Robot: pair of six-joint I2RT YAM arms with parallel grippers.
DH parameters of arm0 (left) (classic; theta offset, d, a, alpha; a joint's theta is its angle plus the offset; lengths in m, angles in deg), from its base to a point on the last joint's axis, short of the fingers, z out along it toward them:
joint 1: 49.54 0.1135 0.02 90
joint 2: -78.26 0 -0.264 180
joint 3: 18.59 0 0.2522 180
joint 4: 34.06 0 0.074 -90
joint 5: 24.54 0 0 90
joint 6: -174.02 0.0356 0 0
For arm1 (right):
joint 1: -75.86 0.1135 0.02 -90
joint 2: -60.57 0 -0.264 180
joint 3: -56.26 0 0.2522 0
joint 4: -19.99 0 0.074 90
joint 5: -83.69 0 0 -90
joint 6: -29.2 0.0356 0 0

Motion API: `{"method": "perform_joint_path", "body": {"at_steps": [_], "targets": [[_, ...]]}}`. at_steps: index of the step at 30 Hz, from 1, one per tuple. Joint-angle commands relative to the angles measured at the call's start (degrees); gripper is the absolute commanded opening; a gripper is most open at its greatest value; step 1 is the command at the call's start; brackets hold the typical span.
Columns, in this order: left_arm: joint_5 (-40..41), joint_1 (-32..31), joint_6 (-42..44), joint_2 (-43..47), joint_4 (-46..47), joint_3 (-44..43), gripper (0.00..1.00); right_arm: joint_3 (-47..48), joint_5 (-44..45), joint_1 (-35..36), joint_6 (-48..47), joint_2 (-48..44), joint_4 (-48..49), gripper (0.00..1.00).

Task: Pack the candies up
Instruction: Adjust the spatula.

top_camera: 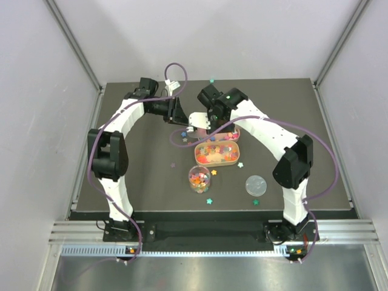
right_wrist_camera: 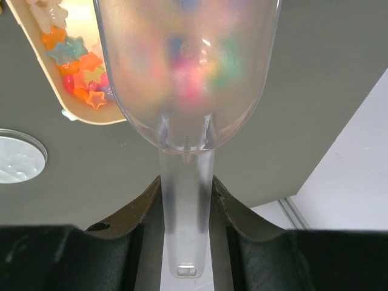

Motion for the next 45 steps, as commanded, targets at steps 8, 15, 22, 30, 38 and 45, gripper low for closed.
{"method": "perform_joint_path", "body": {"at_steps": [8,15,22,30,38,45], "targets": [[-0.4,0.0,2.2,3.4,0.3,0.7,0.45,4.5,0.6,-1.1,0.0,3.9,4.0,0.00],[0.5,-0.4,3.2,2.0,-0.1,1.3,0.45,11.6,0.1,-1.1,-0.8,4.6,2.5,0.00],[1.3,-1.0,3.7,-0.5,0.0,0.9,0.45,12.7,-4.4,-0.8,-3.1,1.7,2.5,0.00],[2.4,-2.2,3.7,-1.3,-0.6,-0.6,0.45,7.7,-17.9,-0.9,-3.6,-3.5,3.1,0.00],[3.2,-2.5,5.8,-0.9,-1.2,-0.6,0.45,8.1,-25.0,-1.2,-2.7,-4.6,4.6,0.00],[3.7,-2.5,6.4,-0.5,-1.7,-0.8,0.45,7.5,-29.5,-3.5,0.3,-3.9,4.8,0.00]]}}
